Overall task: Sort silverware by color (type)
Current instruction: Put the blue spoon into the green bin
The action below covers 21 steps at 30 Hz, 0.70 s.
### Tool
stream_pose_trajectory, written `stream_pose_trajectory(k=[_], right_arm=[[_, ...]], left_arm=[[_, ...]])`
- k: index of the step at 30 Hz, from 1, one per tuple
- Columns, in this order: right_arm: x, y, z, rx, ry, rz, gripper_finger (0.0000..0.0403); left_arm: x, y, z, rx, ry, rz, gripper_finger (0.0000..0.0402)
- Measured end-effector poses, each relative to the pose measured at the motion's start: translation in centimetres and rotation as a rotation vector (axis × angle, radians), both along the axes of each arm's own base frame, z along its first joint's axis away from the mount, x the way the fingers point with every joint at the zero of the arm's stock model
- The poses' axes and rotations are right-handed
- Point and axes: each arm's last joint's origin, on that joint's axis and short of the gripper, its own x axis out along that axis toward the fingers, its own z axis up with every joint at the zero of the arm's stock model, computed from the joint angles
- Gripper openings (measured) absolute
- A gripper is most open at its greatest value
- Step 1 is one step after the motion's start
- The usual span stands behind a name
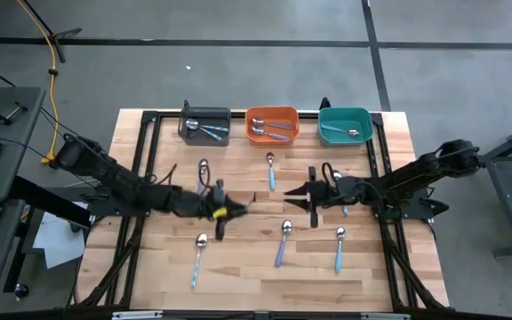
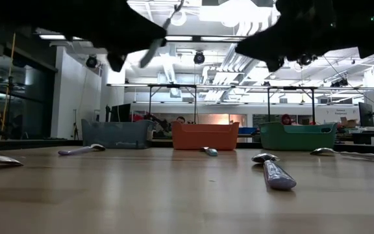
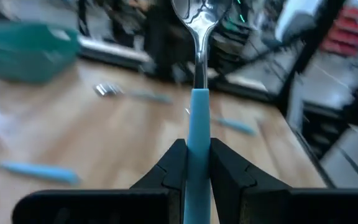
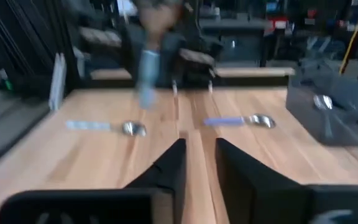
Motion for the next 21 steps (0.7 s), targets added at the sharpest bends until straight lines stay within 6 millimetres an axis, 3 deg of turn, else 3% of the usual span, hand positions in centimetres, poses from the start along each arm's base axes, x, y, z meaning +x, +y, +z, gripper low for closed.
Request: stream_pose_trajectory(k=[10, 16, 21], right_arm=[[2.6, 0.3, 0.8, 0.103, -0.186, -0.037, 0.0168], [5.0, 0.7, 2.5, 0.106, -0.196, -0.067, 0.0217], [6.2, 0.9, 3.7, 0.097, -0.16, -0.064, 0.0228]], left_arm=[[2.7, 4.0, -0.8, 0.047, -0.202, 0.014, 0.0033], [4.5, 4.0, -1.0, 0.069, -0.273, -0.042, 0.0033], [5.6, 3.8, -0.8, 0.076, -0.299, -0.071, 0.0033]])
